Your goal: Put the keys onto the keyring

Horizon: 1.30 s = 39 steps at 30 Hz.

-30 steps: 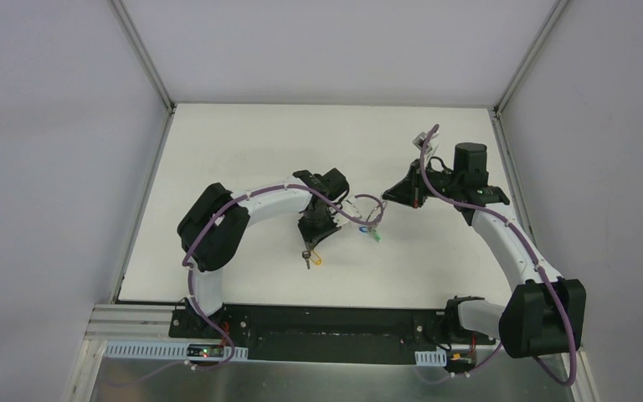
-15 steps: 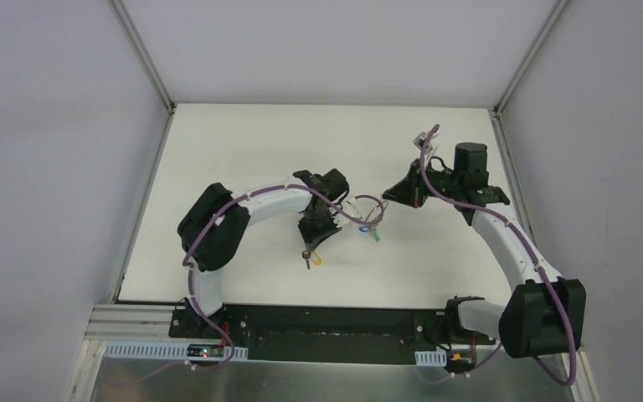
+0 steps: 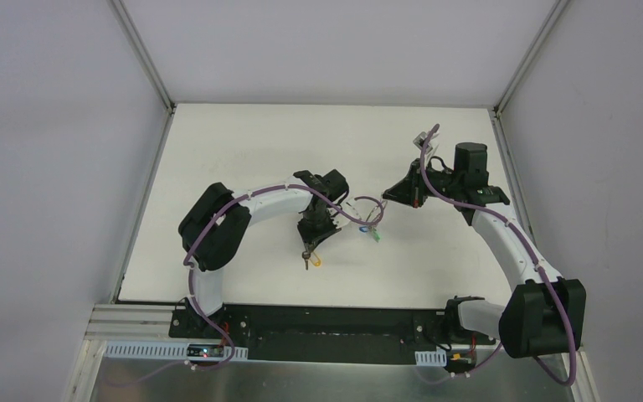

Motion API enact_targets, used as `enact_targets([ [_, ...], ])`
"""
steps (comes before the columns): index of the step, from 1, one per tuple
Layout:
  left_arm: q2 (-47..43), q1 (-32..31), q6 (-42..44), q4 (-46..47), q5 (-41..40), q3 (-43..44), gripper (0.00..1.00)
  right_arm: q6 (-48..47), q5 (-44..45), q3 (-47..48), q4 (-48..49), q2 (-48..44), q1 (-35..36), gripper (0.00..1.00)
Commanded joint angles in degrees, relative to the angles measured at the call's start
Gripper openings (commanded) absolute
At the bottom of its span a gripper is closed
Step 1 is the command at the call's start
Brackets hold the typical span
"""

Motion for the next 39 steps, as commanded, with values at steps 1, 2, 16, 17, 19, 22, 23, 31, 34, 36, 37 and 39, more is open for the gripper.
enact_targets([
  [1, -0.08, -0.52, 0.23, -1.68, 0.76, 0.79, 0.00, 0.40, -2.29, 0.14, 2.08, -1.75, -0.34, 0.00],
  [2, -0.16, -0.47, 0.28, -1.70, 0.80, 0.83, 0.00, 0.40, -2.29, 0.17, 2.08, -1.75, -0.32, 0.00],
  [16, -8.47, 3.24, 0.33, -0.01, 5.22, -0.35, 0.00, 0.57, -4.80, 1.67, 0.94, -2.40, -0.82, 0.00],
  [17, -9.42, 3.63, 0.41, 0.34, 5.50, -0.69, 0.00, 0.57, -5.18, 1.85, 0.85, -2.51, -0.86, 0.00],
  [19, -11.22, 4.28, 0.53, 0.83, 5.93, -1.32, 0.00, 0.55, -5.83, 2.32, 0.48, -2.78, -0.91, 0.00],
  [22, -13.42, 5.38, 0.88, 1.15, 6.55, -1.83, 0.00, 0.89, -6.70, 3.11, 0.11, -2.98, -0.96, 0.00],
  [23, -14.10, 5.87, 1.16, 1.08, 6.97, -1.85, 0.00, 1.16, -6.83, 3.44, 0.18, -2.92, -0.96, 0.00],
  [31, -20.69, 8.10, 5.03, -1.90, 10.05, 1.71, 0.00, 2.75, -6.00, 7.37, 0.17, -1.13, 1.17, 0.00],
  [34, -23.03, 8.09, 6.10, -4.47, 11.64, 5.34, 0.00, 1.81, -4.78, 10.67, -1.27, 0.82, 4.11, 0.00],
  [36, -24.88, 8.09, 6.72, -5.56, 12.81, 7.38, 0.00, 2.18, -4.84, 12.64, -1.34, 2.53, 6.16, 0.00],
  [37, -26.11, 8.09, 6.79, -5.47, 13.11, 8.02, 0.00, 3.05, -5.03, 13.29, -0.64, 3.34, 7.12, 0.00],
  [39, -28.53, 7.97, 6.31, -3.51, 12.83, 8.47, 0.00, 6.37, -5.42, 14.20, 2.10, 5.27, 8.88, 0.00],
])
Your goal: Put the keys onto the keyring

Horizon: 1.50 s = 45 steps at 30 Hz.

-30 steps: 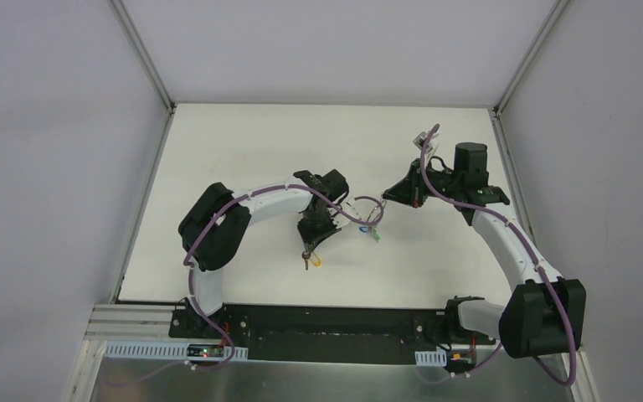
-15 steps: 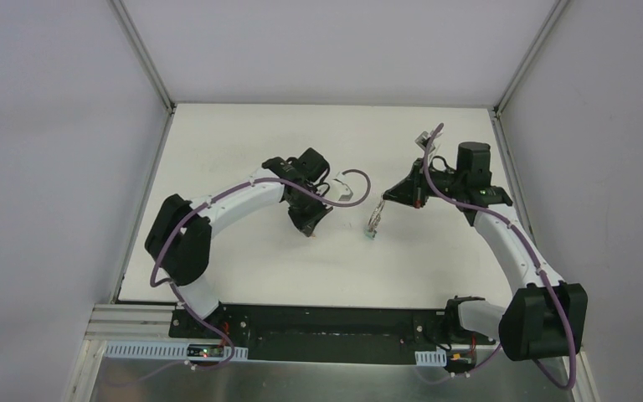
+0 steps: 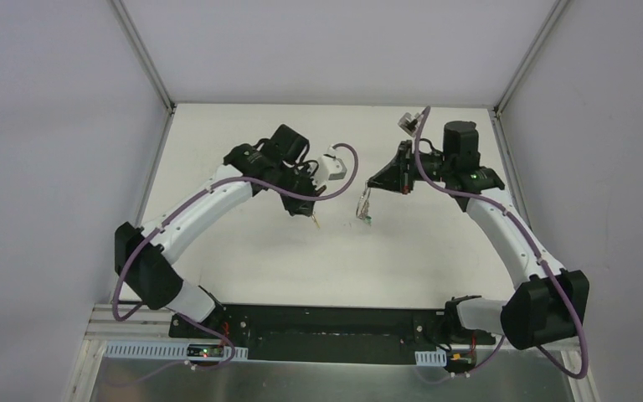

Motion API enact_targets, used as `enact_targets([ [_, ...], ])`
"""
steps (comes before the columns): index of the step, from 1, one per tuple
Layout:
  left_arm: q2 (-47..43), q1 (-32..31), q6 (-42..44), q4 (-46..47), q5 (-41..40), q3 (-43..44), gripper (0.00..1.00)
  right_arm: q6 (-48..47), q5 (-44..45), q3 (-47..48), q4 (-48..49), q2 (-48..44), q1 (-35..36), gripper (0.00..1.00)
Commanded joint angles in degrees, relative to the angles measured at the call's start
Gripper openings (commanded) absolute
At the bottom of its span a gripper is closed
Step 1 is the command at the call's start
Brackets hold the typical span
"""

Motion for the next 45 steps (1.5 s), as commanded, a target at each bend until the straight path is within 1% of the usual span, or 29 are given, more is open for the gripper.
enact_targets([
  [1, -7.34, -0.21, 1.60, 0.08, 2.73, 3.88, 0.00, 5.59, -1.98, 4.60, 4.54, 3.79, 3.98, 0.00],
  [4, -9.59, -0.86, 2.58, 0.11, -0.38, 6.25, 0.00, 11.61, -2.68, 5.83, 8.48, 6.80, 6.50, 0.00],
  [9, -12.48, -1.95, 6.49, -0.85, -6.02, 8.87, 0.00, 23.45, -3.15, 4.76, 18.98, 9.72, 9.79, 0.00],
  [13, -13.77, -2.67, 7.92, -1.25, -7.77, 9.57, 0.00, 29.81, -4.00, 4.62, 23.86, 10.97, 11.83, 0.00],
  [18, -15.10, -5.07, 10.26, -1.33, -10.59, 7.98, 0.00, 36.93, -5.48, 3.50, 30.49, 11.50, 13.21, 0.00],
  [21, -16.03, -6.93, 11.12, -0.59, -12.59, 6.58, 0.00, 42.32, -5.87, 2.13, 36.29, 12.28, 14.25, 0.00],
  [28, -17.38, -9.99, 12.30, 0.51, -17.11, 5.35, 0.00, 47.31, -5.76, 0.40, 43.32, 13.63, 15.68, 0.00],
  [33, -17.22, -11.92, 12.03, 1.51, -19.16, 4.63, 0.00, 49.44, -5.86, -0.22, 45.83, 14.45, 16.19, 0.00],
  [35, -17.23, -12.49, 12.17, 2.12, -19.93, 4.20, 0.00, 52.03, -5.96, -0.93, 49.00, 14.93, 16.22, 0.00],
  [38, -17.22, -13.07, 12.60, 3.09, -20.94, 3.69, 0.00, 55.74, -6.17, -1.40, 52.95, 15.66, 16.49, 0.00],
  [45, -17.06, -13.51, 13.81, 4.67, -23.19, 3.35, 0.00, 58.73, -6.52, -2.43, 57.65, 17.15, 17.31, 0.00],
])
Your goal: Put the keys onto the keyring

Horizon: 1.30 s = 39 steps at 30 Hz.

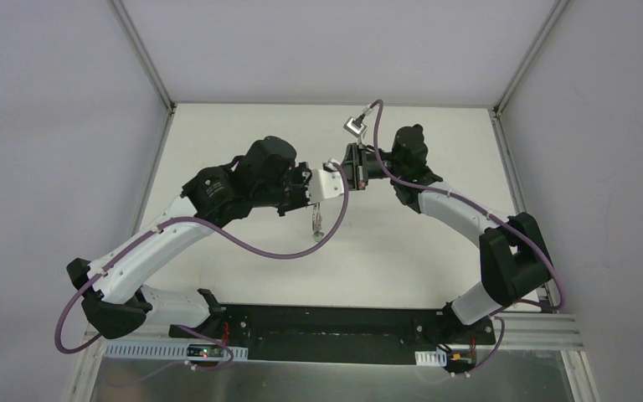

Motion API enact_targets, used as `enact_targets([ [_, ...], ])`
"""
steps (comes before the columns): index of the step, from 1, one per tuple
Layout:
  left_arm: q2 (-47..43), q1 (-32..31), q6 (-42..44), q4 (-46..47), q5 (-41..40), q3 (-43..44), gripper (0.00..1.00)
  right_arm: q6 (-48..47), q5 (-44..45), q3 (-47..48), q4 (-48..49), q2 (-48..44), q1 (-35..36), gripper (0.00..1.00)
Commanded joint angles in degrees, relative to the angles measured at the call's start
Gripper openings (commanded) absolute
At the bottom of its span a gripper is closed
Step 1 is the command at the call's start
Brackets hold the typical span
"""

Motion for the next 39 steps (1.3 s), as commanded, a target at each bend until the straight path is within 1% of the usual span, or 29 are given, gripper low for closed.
enact_targets([
  [1, -1.00, -0.67, 1.80, 2.52, -2.60, -0.41, 0.00, 4.08, -1.54, -0.45, 8.59, 0.28, 0.83, 0.00],
  [10, -0.63, -1.21, 2.62, 2.46, -1.84, -1.06, 0.00, 6.89, -1.55, -0.86, 12.59, 1.37, 1.00, 0.00],
  [30, 0.09, -1.80, 1.06, 2.46, -1.31, -0.85, 0.00, 7.53, -1.64, -0.23, 12.76, 2.78, 1.30, 0.00],
  [39, 0.32, -2.04, 1.29, 2.70, -2.55, -0.68, 0.00, 7.15, -1.68, -0.20, 12.51, 3.06, 1.95, 0.00],
])
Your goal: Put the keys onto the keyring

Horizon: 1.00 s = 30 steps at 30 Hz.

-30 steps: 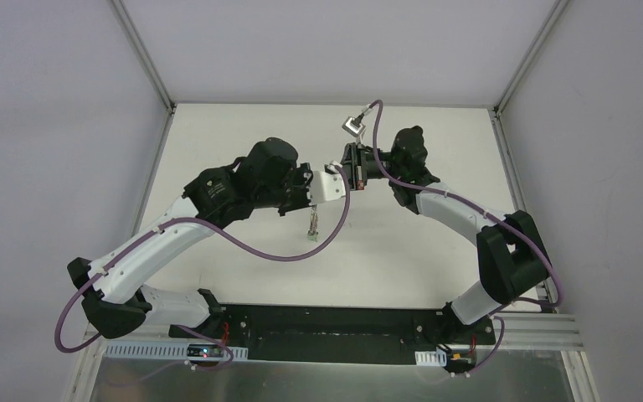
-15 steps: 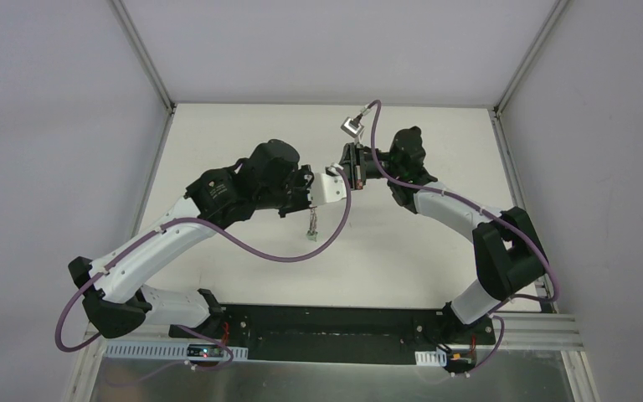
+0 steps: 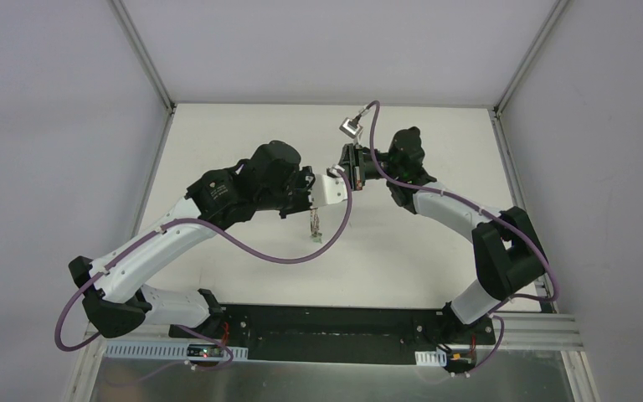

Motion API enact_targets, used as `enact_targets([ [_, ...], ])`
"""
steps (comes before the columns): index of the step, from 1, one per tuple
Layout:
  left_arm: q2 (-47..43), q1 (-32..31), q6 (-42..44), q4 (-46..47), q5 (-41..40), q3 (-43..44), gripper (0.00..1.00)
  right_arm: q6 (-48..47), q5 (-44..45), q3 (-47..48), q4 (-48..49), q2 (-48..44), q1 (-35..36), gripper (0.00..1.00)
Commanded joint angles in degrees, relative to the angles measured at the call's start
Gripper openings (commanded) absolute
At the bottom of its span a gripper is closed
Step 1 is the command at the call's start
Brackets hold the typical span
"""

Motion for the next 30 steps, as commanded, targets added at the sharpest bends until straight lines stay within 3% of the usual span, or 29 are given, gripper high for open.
enact_targets([
  [1, 0.27, -0.59, -0.04, 1.63, -1.14, 0.72, 0.00, 0.41, -1.29, 0.62, 3.41, 0.30, 0.91, 0.00],
  [20, 0.91, -1.04, 0.49, 1.16, -1.03, 1.14, 0.00, -0.84, -1.13, 1.24, 1.43, 0.54, 1.85, 0.00],
  [30, 0.79, -1.20, 0.67, 0.99, -1.14, 1.30, 0.00, -5.51, -0.31, 1.92, -4.56, 0.34, 2.04, 0.00],
])
